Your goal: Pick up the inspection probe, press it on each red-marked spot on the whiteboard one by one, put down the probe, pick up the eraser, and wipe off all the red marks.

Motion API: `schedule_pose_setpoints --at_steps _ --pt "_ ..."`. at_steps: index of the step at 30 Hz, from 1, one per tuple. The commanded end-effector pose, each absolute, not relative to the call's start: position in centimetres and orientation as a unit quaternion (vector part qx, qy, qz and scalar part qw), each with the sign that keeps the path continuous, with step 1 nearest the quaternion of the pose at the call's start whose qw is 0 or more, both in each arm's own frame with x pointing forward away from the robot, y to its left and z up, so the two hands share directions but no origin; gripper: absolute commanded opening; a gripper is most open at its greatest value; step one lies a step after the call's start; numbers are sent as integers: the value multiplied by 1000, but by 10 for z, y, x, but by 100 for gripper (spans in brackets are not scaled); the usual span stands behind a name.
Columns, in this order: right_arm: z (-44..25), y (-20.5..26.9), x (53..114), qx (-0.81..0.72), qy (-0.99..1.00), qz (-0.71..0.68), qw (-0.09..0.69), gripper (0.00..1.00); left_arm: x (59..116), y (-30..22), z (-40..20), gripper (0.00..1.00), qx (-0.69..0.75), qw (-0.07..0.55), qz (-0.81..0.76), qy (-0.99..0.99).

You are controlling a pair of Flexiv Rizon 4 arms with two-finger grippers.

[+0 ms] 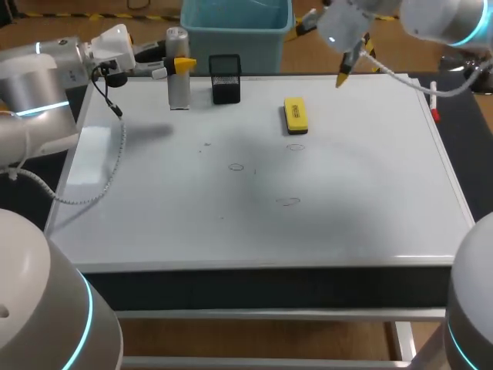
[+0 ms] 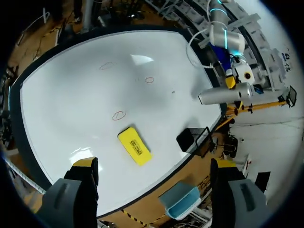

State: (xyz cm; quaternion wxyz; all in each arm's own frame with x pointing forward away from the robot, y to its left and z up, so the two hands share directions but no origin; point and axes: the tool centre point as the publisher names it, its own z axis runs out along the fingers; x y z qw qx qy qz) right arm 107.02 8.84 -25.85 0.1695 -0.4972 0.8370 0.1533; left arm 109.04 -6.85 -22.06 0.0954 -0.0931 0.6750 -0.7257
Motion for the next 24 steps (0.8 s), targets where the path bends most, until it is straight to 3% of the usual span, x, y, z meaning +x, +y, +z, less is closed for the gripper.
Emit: schedule_pose_setpoints --at_steps 1,16,24 --pt "-263 103 1078 -661 749 -33 -44 100 1091 -69 -220 0 -92 95 -726 675" --pt "-305 100 1077 -707 695 -71 -107 100 1091 -69 -220 0 -92 95 -726 675" --pt "-327 98 1071 -705 699 -64 -103 100 1091 -69 -220 0 -92 95 -726 675"
